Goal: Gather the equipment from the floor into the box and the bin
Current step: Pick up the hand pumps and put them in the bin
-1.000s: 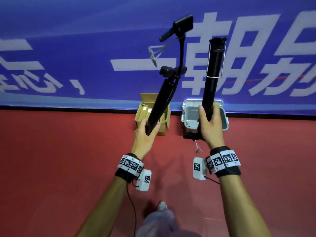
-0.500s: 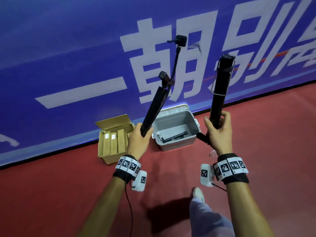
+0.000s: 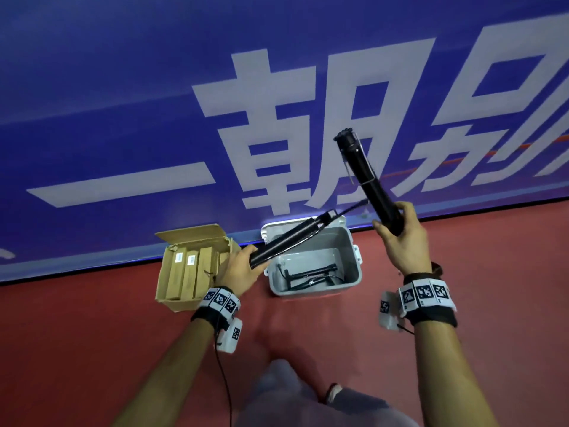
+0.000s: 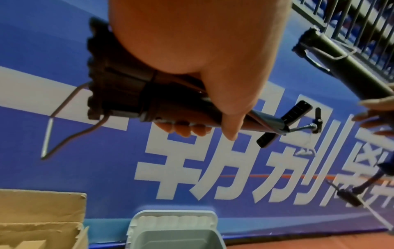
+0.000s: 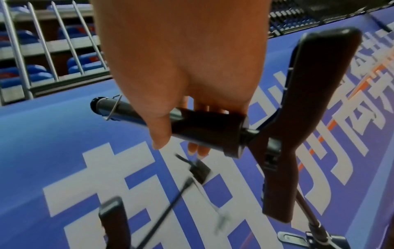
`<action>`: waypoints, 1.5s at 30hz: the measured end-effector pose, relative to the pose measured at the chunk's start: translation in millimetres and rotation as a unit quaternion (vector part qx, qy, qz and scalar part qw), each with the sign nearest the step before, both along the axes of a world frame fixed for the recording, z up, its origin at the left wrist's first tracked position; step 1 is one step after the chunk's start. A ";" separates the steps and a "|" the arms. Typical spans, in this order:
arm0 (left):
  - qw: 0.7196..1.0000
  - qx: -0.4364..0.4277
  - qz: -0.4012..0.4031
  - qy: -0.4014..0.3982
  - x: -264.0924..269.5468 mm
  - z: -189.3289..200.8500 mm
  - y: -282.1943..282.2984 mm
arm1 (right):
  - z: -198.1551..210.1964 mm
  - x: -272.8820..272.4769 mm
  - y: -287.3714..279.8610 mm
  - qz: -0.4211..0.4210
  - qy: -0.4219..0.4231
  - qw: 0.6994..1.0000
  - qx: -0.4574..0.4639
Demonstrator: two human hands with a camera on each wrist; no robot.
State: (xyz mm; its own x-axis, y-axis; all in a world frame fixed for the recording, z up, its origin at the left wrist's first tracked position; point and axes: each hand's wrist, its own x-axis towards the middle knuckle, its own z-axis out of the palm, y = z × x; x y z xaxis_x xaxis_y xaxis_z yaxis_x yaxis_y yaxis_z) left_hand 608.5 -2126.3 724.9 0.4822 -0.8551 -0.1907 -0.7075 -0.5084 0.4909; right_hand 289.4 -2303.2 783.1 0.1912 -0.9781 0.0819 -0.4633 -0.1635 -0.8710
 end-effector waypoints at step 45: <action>0.889 0.374 -0.261 0.027 81.5 -567.2 -257.5 | -589.9 166.8 -287.4 0.398 0.454 0.784 0.144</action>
State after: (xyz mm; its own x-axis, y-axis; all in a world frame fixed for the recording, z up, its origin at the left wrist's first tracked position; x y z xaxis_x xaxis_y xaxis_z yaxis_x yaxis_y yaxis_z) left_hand 689.9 -2383.8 157.7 0.0293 -0.5832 -0.8118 -0.9289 -0.3159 0.1934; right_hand 456.2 -2590.6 193.1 0.6021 -0.4730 -0.6432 -0.7650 -0.5726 -0.2949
